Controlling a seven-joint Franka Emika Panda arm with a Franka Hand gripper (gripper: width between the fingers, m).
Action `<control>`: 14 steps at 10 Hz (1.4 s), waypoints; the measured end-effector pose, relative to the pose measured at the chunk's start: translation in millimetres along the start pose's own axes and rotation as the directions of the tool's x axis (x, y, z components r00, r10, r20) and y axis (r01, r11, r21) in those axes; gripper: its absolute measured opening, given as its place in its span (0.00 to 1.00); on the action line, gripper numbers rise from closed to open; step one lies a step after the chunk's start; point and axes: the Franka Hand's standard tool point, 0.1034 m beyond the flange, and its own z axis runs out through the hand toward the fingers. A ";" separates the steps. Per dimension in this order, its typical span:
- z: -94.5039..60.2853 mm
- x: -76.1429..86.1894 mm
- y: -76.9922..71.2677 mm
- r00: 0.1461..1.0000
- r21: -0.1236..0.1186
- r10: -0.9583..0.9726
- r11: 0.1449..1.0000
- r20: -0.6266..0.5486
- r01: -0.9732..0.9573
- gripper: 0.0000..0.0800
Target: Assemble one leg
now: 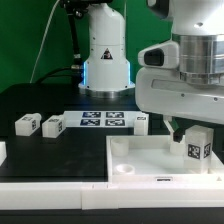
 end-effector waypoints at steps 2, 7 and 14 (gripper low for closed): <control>0.1 0.1 0.0 0.968 0.000 -0.251 0.968 -0.001 0.251 0.81; -1.7 2.6 2.9 0.656 -0.019 -0.755 0.656 0.004 0.755 0.81; -1.2 3.3 3.5 0.683 -0.020 -0.731 0.683 -0.001 0.731 0.36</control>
Offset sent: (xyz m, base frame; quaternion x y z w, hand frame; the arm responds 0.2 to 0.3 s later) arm -0.0052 0.0025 0.0031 -0.0090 -0.0153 -0.3237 0.9460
